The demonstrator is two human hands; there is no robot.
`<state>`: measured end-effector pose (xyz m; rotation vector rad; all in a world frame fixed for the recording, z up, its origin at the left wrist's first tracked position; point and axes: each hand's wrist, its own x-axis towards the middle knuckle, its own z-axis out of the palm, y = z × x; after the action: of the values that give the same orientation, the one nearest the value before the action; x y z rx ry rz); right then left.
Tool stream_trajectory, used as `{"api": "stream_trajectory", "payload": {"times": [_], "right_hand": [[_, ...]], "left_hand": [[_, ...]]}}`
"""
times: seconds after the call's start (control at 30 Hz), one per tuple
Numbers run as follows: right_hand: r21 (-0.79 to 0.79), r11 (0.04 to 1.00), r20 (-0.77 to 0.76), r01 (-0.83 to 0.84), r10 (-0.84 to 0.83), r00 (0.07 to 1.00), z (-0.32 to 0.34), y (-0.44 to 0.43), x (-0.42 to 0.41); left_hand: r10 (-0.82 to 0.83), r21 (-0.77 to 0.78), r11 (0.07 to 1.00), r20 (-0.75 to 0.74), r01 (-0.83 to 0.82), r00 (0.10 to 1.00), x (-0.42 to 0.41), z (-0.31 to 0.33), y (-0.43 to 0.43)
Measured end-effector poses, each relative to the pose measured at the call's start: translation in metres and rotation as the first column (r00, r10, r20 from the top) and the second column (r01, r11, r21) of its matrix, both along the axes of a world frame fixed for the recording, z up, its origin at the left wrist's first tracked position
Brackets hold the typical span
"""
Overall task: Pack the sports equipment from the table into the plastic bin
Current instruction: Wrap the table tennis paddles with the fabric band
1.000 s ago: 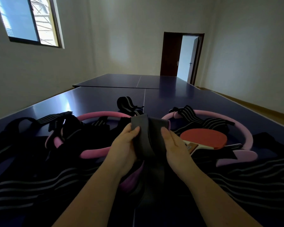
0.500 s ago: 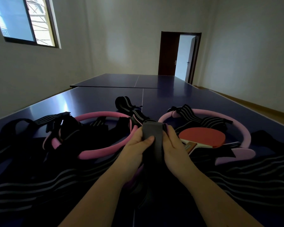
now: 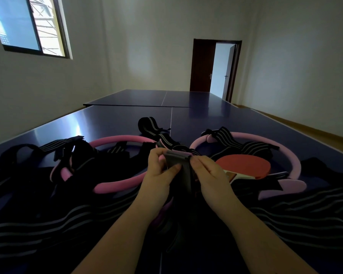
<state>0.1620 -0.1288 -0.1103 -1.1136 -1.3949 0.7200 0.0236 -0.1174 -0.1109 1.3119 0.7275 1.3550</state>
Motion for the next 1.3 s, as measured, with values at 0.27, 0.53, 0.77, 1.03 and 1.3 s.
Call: {"api": "stream_trajectory", "payload": {"times": [0.27, 0.53, 0.77, 1.03, 1.3], "right_hand": [[0.119, 0.992, 0.169, -0.050, 0.029, 0.985, 0.001, -0.003, 0.001], [0.116, 0.990, -0.027, 0.084, -0.082, 0.996, 0.065, 0.006, -0.012], [0.085, 0.996, -0.225, -0.007, 0.026, 0.974, 0.150, 0.010, 0.006], [0.004, 0.998, -0.301, -0.060, 0.058, 0.952, 0.136, 0.011, 0.020], [0.000, 0.994, -0.333, -0.112, 0.106, 0.937, 0.134, 0.001, 0.033]], "left_hand": [[-0.004, -0.048, 0.999, 0.017, 0.005, 1.000, 0.002, 0.001, -0.002], [-0.179, -0.061, 0.982, 0.001, 0.179, 0.984, 0.009, 0.019, -0.001], [-0.281, -0.119, 0.954, -0.053, 0.274, 0.958, 0.008, 0.043, 0.000], [-0.279, -0.272, 0.928, -0.063, 0.253, 0.958, 0.020, 0.031, -0.014], [-0.381, -0.222, 0.899, 0.030, 0.378, 0.924, 0.033, 0.037, -0.019]]}}
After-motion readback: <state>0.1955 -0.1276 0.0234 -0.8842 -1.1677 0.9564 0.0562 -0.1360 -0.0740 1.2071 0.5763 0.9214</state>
